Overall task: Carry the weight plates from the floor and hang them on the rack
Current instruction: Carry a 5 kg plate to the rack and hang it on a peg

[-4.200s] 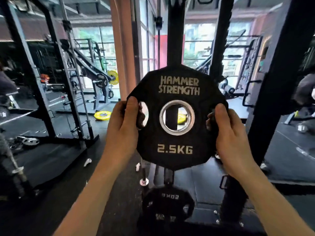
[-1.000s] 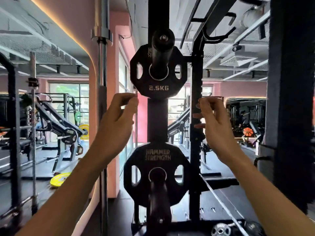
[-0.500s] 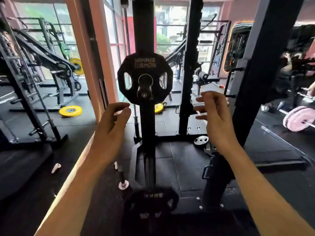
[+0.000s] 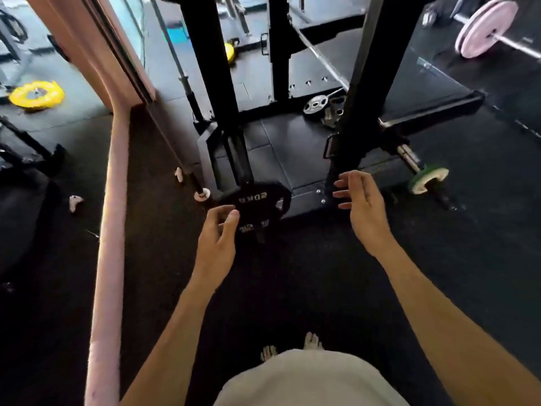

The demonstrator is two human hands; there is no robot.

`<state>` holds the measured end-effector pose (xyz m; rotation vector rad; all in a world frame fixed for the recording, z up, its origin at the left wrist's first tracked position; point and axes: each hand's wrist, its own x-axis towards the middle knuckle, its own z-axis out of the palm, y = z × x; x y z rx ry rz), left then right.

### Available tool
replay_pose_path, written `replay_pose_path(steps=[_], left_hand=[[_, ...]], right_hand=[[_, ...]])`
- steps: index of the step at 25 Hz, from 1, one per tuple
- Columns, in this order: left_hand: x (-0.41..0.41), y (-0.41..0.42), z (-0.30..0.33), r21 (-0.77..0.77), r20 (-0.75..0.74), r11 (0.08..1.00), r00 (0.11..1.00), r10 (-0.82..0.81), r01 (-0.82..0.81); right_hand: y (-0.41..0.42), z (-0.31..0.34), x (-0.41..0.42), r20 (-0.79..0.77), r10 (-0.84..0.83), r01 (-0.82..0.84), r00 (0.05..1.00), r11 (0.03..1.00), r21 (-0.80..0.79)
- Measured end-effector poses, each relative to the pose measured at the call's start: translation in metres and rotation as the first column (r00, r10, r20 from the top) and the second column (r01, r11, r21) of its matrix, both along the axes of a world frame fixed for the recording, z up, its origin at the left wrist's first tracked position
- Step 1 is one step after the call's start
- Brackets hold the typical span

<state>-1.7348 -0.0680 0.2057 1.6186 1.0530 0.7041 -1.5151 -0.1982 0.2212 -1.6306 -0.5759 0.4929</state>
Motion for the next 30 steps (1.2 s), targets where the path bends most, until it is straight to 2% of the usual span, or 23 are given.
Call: replay_pose_path(steps=[3,7,10,13,16,18,21,23,24,26,27,30], left_hand=[[-0.019,-0.013,-0.033,-0.081,-0.065,0.995,0.996,-0.062,0.056],[-0.035,-0.030,-0.070,-0.182,-0.192,0.963,0.953,-0.233,0.199],[-0.040,-0.044,-0.097,-0.299,-0.330,0.904,0.855,-0.399,0.306],[-0.040,-0.061,-0.128,-0.466,-0.447,0.824,0.718,-0.534,0.322],[-0.036,-0.084,-0.161,-0.537,-0.549,0.753,0.521,-0.654,0.380],[-0.030,-0.104,-0.177,-0.583,-0.604,0.678,0.318,-0.731,0.449],[-0.012,-0.140,-0.189,-0.652,-0.622,0.510,-0.011,-0.783,0.561],[0.006,-0.169,-0.193,-0.693,-0.617,0.415,-0.187,-0.765,0.589],[0.018,-0.184,-0.194,-0.701,-0.624,0.393,-0.245,-0.742,0.595],[0.046,-0.217,-0.199,-0.688,-0.654,0.384,-0.297,-0.695,0.616],[0.060,-0.234,-0.201,-0.675,-0.669,0.392,-0.294,-0.682,0.626],[0.110,-0.289,-0.211,-0.586,-0.717,0.402,-0.220,-0.661,0.703]], right_hand=[[-0.026,-0.035,-0.025,-0.050,-0.059,0.054,0.997,0.993,-0.103],[-0.069,-0.085,-0.060,-0.125,-0.191,0.150,0.974,0.949,-0.276],[-0.113,-0.122,-0.083,-0.210,-0.294,0.179,0.933,0.881,-0.437],[-0.165,-0.157,-0.105,-0.302,-0.410,0.173,0.861,0.793,-0.584],[-0.230,-0.189,-0.131,-0.344,-0.542,0.170,0.767,0.688,-0.705],[-0.275,-0.205,-0.150,-0.382,-0.619,0.147,0.686,0.633,-0.760],[-0.341,-0.221,-0.171,-0.449,-0.700,0.111,0.555,0.597,-0.795],[-0.386,-0.227,-0.180,-0.481,-0.741,0.124,0.469,0.595,-0.794],[-0.407,-0.229,-0.182,-0.488,-0.758,0.140,0.434,0.592,-0.794],[-0.451,-0.233,-0.181,-0.489,-0.789,0.182,0.373,0.578,-0.795],[-0.471,-0.234,-0.180,-0.489,-0.796,0.192,0.356,0.574,-0.796],[-0.535,-0.230,-0.167,-0.484,-0.810,0.175,0.330,0.557,-0.812]])
